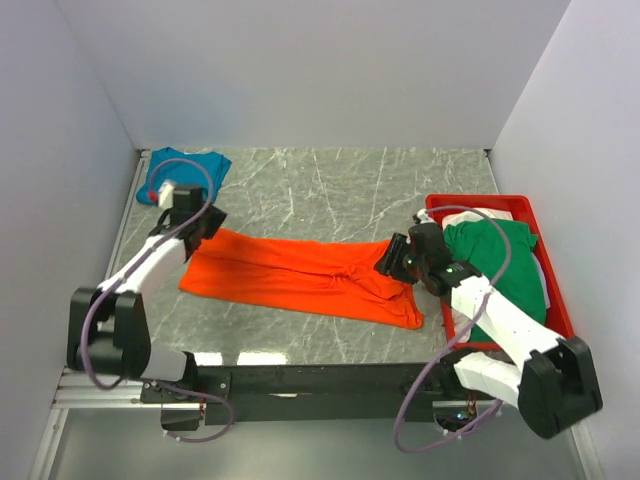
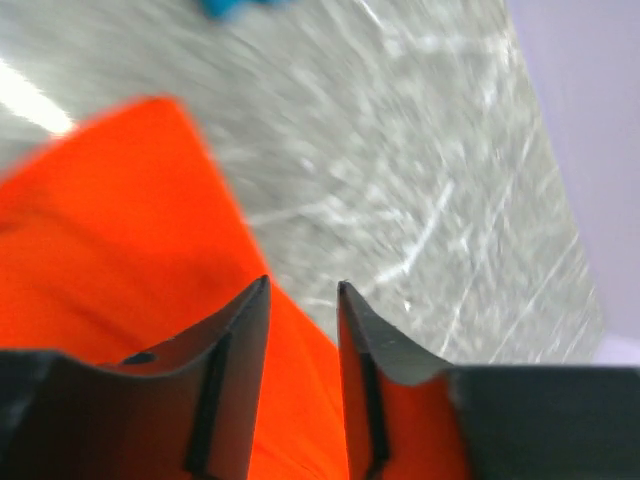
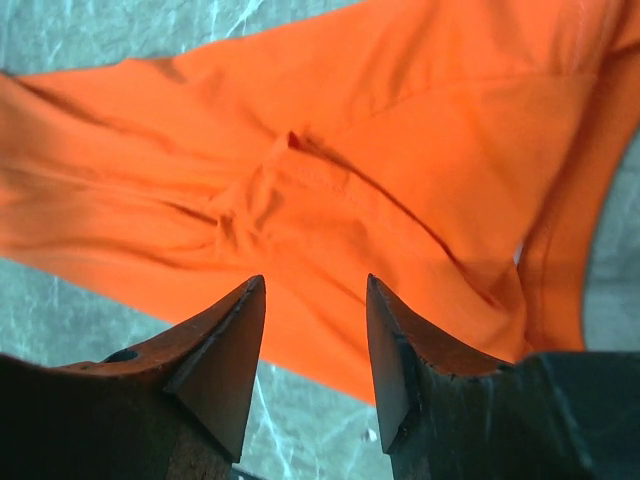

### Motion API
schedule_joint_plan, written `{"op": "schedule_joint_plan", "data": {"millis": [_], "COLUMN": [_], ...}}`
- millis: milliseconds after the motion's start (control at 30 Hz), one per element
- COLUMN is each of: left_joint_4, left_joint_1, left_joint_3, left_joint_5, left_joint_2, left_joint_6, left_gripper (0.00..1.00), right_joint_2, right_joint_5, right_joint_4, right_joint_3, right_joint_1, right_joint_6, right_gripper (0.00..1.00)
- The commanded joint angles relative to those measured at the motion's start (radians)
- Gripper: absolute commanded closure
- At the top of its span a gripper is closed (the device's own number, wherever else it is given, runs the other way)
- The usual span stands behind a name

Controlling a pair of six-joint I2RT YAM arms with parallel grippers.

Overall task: Fold and stack the t-shirts
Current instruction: Fold the tshirt

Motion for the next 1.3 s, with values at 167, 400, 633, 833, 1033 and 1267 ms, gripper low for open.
{"op": "schedule_joint_plan", "data": {"millis": [167,400,633,833,1033,1267], "left_joint_4": [-0.018,-0.015,-0.005,0.025,0.043,0.08], "left_joint_1": [-0.103,-0.103,-0.086,-0.049,0.046,0.078], "left_joint_3": [0.062,-0.036,-0.125,-0.217,-0.304,-0.312], "left_joint_5": [-0.044,-0.1,-0.122,-0.116,-0.091,-0.036], "left_joint_2": [0.198,0.18,0.152,0.078,-0.003,-0.067], "left_joint_6": [-0.035,-0.037,-0.054,-0.057,-0.042,0.034], "left_gripper": [0.76,0.85,0.9,0.9,0.9,0.82], "right_joint_2": [0.193,0.276,0.336,0.437,0.526,0.425], "right_joint_5": [0.059,0.047,0.04,0.019,0.025,0.031], "right_joint_4": [0.135,0.18,0.211,0.226,0.203,0.165], "right_joint_3": [0.077,0.036,0.003,0.055,0.132,0.145], "right_joint_1": [0.03,0.033,0.033,0.03,0.032,0.039], "right_joint_6": [0.031,0.046,0.05,0.047,0.034,0.007], "right_gripper": [0.48,0.48,0.48,0.48,0.48,0.47]}}
